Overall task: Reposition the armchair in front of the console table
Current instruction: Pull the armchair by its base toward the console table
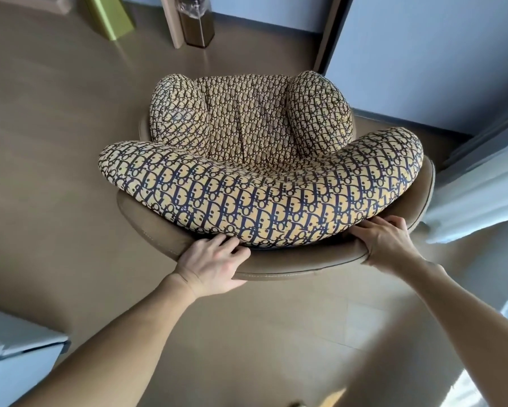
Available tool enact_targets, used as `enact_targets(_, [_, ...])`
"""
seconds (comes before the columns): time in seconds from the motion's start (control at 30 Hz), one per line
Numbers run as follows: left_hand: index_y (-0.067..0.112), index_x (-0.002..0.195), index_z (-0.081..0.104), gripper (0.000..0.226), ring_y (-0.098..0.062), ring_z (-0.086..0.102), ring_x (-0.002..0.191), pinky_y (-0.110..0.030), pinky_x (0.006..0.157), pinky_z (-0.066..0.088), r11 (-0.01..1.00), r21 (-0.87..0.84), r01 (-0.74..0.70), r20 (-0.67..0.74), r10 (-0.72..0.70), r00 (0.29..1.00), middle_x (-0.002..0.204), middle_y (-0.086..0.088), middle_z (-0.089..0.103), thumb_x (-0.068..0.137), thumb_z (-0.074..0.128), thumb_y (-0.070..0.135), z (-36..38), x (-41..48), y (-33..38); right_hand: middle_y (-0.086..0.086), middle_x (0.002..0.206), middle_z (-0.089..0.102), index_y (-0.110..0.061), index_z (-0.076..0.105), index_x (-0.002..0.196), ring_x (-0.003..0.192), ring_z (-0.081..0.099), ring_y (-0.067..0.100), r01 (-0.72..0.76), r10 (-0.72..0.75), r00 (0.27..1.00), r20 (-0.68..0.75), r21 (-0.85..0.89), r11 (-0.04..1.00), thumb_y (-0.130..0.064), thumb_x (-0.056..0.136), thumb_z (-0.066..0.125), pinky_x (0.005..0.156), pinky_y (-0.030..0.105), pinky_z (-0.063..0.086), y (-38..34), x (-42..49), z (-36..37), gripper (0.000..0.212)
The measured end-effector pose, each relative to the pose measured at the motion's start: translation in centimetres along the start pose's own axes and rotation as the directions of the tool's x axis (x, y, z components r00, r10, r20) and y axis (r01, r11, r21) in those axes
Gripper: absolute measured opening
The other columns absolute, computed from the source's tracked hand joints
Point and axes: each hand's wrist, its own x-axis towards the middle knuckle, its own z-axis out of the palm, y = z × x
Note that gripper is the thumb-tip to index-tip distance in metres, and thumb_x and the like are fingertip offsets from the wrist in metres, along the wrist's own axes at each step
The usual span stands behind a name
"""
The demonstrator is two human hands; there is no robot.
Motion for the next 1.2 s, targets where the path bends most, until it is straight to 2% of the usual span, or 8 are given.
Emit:
enact_targets(0.4, [0.016,0.089,0.067,0.063,-0.027,0.066,0.071,-0.031,0.047,0.048,0.993,0.084,0.084,-0.06,-0.079,0.995,0.081,-0.002,0.066,0.053,0.082,0.066,-0.2,11.3,-6.8,-0.017,0.109,0.068,-0.043,0.061,0.121,0.109,0.06,0.018,0.057,-0.057,0.997,-0.05,0.001,0.998,-0.041,0.061,0.085,0.096,0.043,0.033,5.4,13.4,-4.0,0.065])
enact_targets(0.57, [0.015,0.092,0.065,0.065,-0.028,0.064,0.07,-0.032,0.047,0.049,0.985,0.112,0.132,-0.058,-0.126,0.99,0.08,-0.002,0.065,0.056,0.076,0.068,0.1,15.7,-9.9,-0.018,0.109,0.067,-0.044,0.058,0.122,0.111,0.059,0.016,0.084,-0.085,0.992,-0.094,-0.012,0.996,-0.046,0.062,0.078,0.096,0.04,0.031,7.4,18.7,-5.5,0.063])
enact_targets(0.7, [0.014,0.098,0.065,0.069,-0.03,0.068,0.077,-0.036,0.053,0.054,0.974,0.149,0.172,-0.054,-0.166,0.985,0.088,-0.004,0.07,0.06,0.071,0.071,0.6,18.9,-13.3,-0.018,0.109,0.067,-0.044,0.059,0.12,0.112,0.058,0.016,0.089,-0.088,0.99,-0.113,0.002,0.996,-0.048,0.065,0.074,0.094,0.039,0.028,8.3,23.2,-7.0,0.058])
enact_targets(0.9, [0.016,0.099,0.061,0.068,-0.029,0.067,0.076,-0.036,0.056,0.051,0.967,0.177,0.184,-0.087,-0.171,0.982,0.089,-0.003,0.068,0.067,0.059,0.076,1.0,23.7,-19.6,-0.018,0.108,0.066,-0.044,0.058,0.119,0.112,0.057,0.016,0.093,-0.089,0.987,-0.132,0.024,0.995,-0.046,0.065,0.078,0.094,0.04,0.028,8.6,30.4,-9.5,0.058])
enact_targets(1.2, [0.017,0.096,0.06,0.067,-0.029,0.067,0.072,-0.033,0.056,0.049,0.962,0.198,0.187,-0.149,-0.159,0.976,0.085,-0.002,0.069,0.064,0.062,0.076,1.4,31.8,-28.4,-0.017,0.105,0.066,-0.043,0.058,0.118,0.11,0.057,0.016,0.072,-0.066,0.986,-0.153,0.031,0.997,-0.048,0.064,0.082,0.092,0.04,0.026,10.0,41.6,-13.5,0.06])
